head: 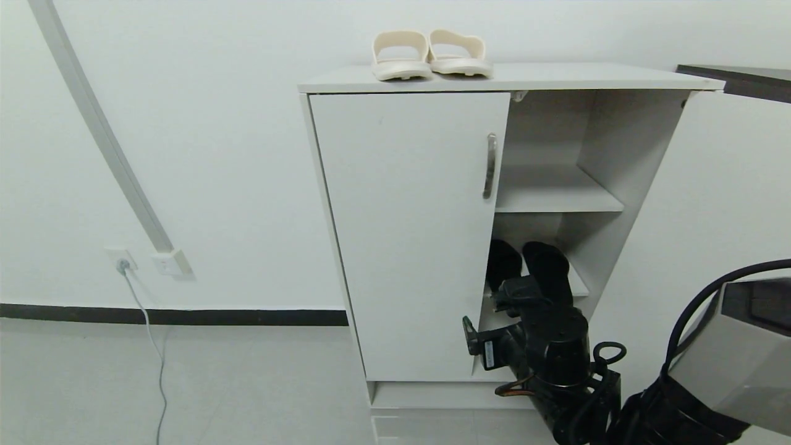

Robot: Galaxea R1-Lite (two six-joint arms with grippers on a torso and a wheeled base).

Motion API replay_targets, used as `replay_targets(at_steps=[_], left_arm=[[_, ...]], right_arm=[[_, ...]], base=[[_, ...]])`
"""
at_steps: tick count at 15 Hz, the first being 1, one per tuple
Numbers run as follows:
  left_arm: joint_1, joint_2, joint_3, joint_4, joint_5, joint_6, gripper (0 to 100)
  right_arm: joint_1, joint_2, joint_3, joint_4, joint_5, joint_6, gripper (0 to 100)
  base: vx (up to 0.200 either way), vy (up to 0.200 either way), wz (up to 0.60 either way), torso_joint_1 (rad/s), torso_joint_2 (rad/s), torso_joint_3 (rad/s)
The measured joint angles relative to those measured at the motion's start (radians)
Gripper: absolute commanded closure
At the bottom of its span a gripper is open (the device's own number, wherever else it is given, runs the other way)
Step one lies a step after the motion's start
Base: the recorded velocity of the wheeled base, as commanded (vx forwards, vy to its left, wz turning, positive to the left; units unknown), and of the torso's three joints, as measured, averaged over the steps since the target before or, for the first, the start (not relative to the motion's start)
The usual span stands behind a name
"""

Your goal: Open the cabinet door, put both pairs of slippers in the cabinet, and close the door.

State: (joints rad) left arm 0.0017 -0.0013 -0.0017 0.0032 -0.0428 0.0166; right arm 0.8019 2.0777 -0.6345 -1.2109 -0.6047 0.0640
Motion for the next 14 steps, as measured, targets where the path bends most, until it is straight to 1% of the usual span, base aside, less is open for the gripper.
replay_targets(at_steps=[1,11,14], left_arm=[[0.000,0.000,0.000,0.000,0.000,0.000,100],[-0.001,0.000,0.000,0.000,0.001,-0.001,100],[0.000,0.000,0.000,0.000,0.001,-0.001,100]], right_arm=[[-0.001,0.000,0.005,-0.002,0.000,-0.012,0],[-0.001,0.009,0.019,-0.037,0.003,-0.032,0],[0.000,0.012,0.009,-0.084,0.000,-0.032,0]], base=[[0.000,0.200,0.00,-0.002,0.00,-0.002],[0.000,0.000,0.00,0.000,0.00,0.000],[0.000,0.000,0.00,0.000,0.00,0.000]])
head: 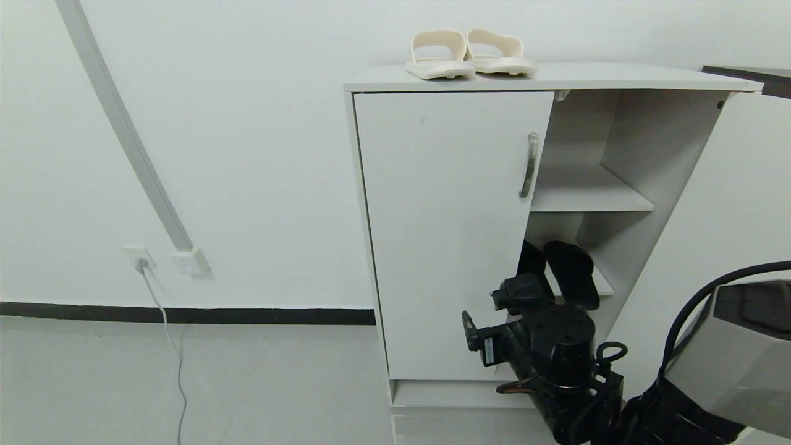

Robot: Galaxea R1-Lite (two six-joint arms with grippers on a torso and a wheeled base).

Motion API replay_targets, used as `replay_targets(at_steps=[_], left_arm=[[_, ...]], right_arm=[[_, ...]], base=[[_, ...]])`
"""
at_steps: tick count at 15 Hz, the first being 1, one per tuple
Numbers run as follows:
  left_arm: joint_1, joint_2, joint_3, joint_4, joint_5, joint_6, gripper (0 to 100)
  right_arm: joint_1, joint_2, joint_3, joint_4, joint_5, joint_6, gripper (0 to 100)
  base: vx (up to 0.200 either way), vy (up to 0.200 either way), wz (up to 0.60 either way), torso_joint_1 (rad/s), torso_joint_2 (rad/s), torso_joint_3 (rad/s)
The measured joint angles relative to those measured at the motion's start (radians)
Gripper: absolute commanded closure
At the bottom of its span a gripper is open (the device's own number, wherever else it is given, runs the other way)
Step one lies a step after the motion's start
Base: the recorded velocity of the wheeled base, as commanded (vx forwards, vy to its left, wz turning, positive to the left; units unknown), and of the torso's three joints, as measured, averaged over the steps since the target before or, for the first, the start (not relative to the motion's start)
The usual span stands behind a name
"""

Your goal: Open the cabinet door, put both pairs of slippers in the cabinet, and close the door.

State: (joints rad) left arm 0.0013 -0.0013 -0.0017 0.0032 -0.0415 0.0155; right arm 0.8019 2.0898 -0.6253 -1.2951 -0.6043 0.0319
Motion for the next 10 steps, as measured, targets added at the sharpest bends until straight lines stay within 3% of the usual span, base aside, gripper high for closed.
replay_targets(at_steps=[2,5,10], left_arm=[[0.000,0.000,0.000,0.000,0.000,0.000,100],[0.000,0.000,0.000,0.001,0.000,0.000,100],[-0.001,0.000,0.000,0.000,0.000,0.000,100]], right_arm=[[0.000,0.005,-0.007,-0.068,0.000,-0.016,0],[0.000,0.009,-0.010,-0.081,0.001,-0.024,0],[-0.001,0.011,-0.011,-0.079,0.001,-0.026,0]], base=[[0.000,0.000,0.00,0.001,-0.04,-0.040],[0.000,0.000,0.00,0.006,-0.18,-0.312],[0.000,0.000,0.00,0.048,-0.50,-0.361]])
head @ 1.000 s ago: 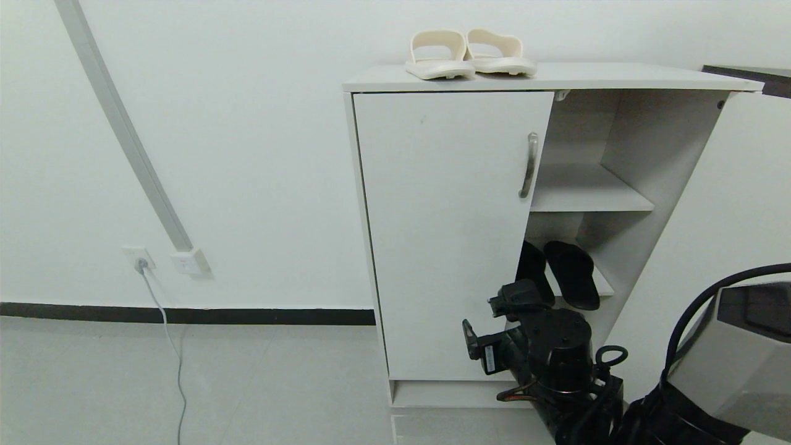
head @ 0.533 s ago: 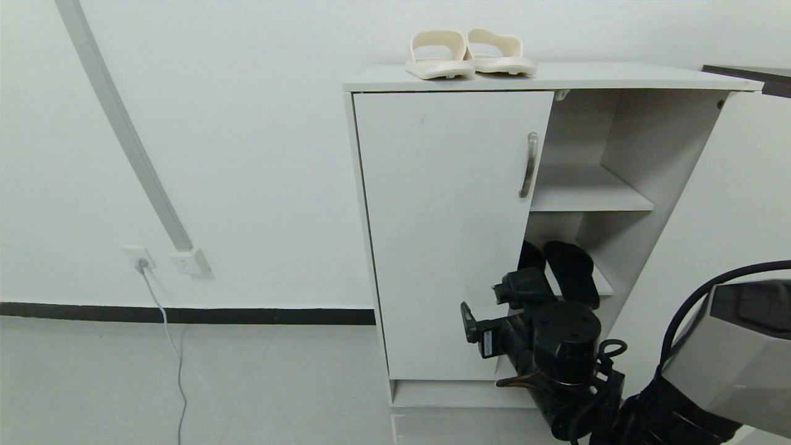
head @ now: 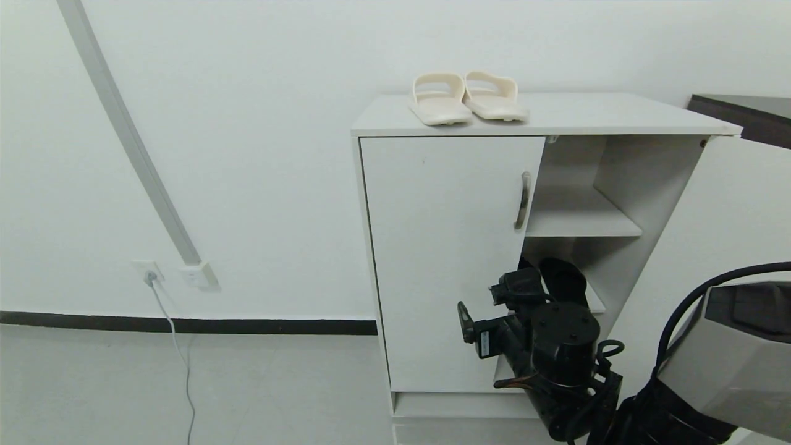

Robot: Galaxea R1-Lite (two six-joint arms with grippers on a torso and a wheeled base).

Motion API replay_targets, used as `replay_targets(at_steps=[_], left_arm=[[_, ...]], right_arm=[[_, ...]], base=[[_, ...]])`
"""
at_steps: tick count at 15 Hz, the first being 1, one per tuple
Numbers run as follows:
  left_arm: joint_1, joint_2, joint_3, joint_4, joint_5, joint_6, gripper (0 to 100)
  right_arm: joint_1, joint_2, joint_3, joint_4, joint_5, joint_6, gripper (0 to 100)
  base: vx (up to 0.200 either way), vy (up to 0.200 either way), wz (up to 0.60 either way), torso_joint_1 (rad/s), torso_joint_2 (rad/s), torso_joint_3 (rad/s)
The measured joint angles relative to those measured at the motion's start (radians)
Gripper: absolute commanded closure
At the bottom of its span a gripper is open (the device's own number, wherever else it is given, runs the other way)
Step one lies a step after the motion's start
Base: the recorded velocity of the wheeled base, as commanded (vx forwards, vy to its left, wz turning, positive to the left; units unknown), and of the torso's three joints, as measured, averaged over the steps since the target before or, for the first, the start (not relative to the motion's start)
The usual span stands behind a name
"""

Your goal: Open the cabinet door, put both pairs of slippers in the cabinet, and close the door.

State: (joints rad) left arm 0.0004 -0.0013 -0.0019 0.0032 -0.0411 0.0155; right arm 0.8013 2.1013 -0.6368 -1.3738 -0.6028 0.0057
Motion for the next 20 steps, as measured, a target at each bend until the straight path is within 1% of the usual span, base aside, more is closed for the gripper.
replay_targets(at_steps=[9,20], left_arm=[[0.001,0.000,0.000,0.000,0.000,0.000,100],[0.000,0.000,0.000,0.000,0.000,0.000,100]], right_arm=[[-0.005,0.001,0.007,-0.008,-0.003,0.002,0],[-0.006,0.030,0.008,-0.021,-0.006,0.000,0]], base=[[0.000,0.000,0.00,0.143,-0.47,-0.333],[0.000,0.000,0.00,0.207,-0.52,-0.319]])
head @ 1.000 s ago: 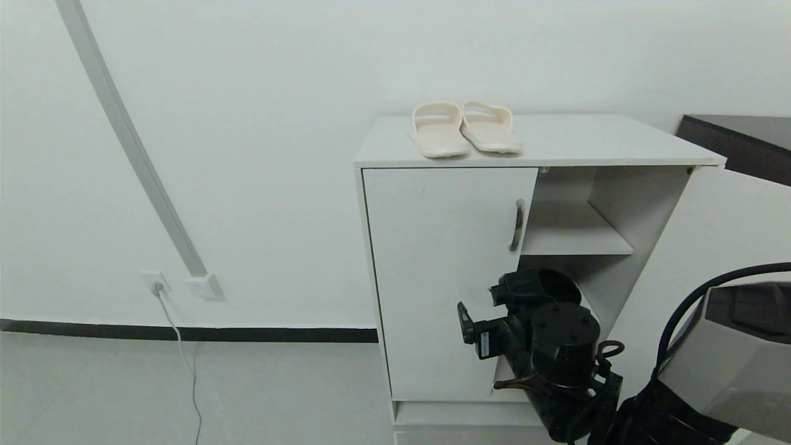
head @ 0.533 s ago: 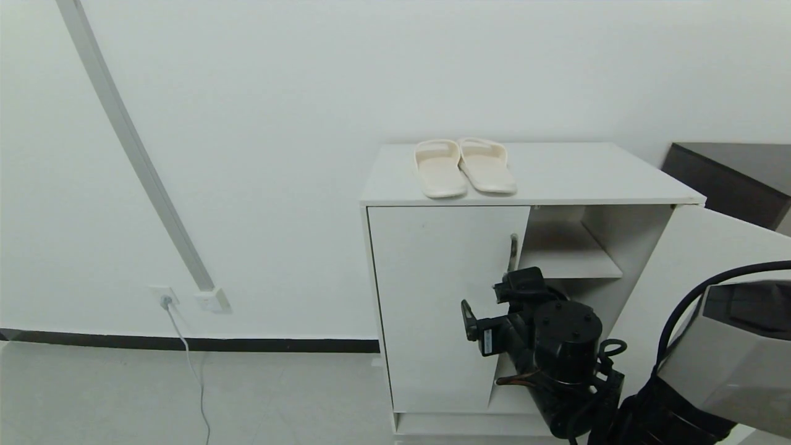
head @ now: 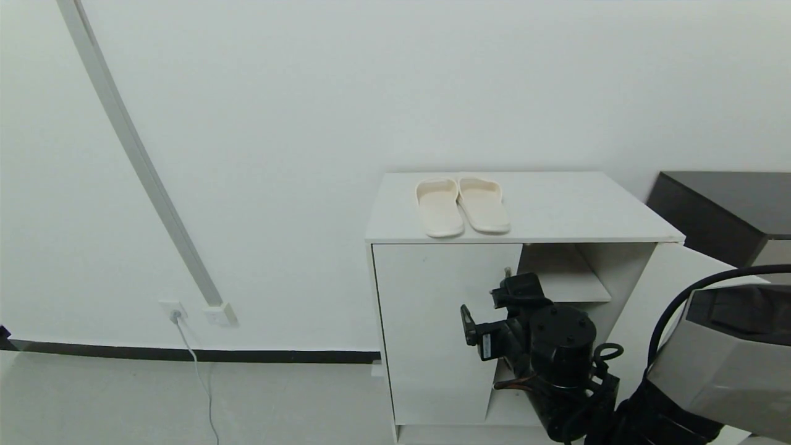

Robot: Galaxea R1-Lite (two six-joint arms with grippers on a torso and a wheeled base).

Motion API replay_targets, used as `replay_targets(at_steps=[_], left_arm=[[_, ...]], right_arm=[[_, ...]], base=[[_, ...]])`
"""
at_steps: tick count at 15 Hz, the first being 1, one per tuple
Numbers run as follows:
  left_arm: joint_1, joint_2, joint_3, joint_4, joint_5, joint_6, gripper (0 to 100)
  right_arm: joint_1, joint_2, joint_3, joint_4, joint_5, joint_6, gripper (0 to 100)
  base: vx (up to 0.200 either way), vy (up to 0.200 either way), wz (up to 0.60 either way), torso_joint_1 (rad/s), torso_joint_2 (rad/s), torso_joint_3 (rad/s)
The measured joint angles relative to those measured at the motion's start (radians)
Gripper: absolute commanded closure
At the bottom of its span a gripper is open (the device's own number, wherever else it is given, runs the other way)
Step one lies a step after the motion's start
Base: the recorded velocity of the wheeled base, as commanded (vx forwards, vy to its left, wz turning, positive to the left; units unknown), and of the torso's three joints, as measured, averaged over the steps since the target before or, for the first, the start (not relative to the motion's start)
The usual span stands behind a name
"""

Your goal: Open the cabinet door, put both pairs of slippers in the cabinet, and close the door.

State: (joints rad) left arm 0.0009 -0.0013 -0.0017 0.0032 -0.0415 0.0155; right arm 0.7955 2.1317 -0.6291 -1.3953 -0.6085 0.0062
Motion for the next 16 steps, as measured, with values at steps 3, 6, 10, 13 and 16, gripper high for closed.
replay_targets(at_steps=[3,6,10,13,16], left_arm=[[0.000,0.000,0.000,0.000,0.000,0.000,100],[0.000,0.000,0.000,-0.001,0.000,0.000,100],[0.000,0.000,0.000,0.000,0.000,0.000,100],[0.000,0.000,0.000,0.000,0.000,0.000,100],[0.000,0.000,0.000,0.000,-0.001,0.014,100]], right_arm=[[0.000,0.000,-0.001,0.000,0.001,0.000,0],[0.000,0.001,-0.003,-0.001,0.002,0.001,0],[-0.006,0.001,-0.003,0.000,0.004,0.002,0],[-0.027,0.001,-0.006,0.000,0.008,-0.007,0],[-0.034,0.005,-0.004,-0.051,0.066,-0.055,0]], base=[[0.000,0.000,0.00,0.256,-0.58,-0.334],[0.000,0.000,0.00,0.259,-0.59,-0.323],[0.000,0.000,0.00,0.189,-0.42,-0.229],[0.000,0.000,0.00,0.175,-0.38,-0.203],[0.000,0.000,0.00,0.027,-0.07,-0.032]])
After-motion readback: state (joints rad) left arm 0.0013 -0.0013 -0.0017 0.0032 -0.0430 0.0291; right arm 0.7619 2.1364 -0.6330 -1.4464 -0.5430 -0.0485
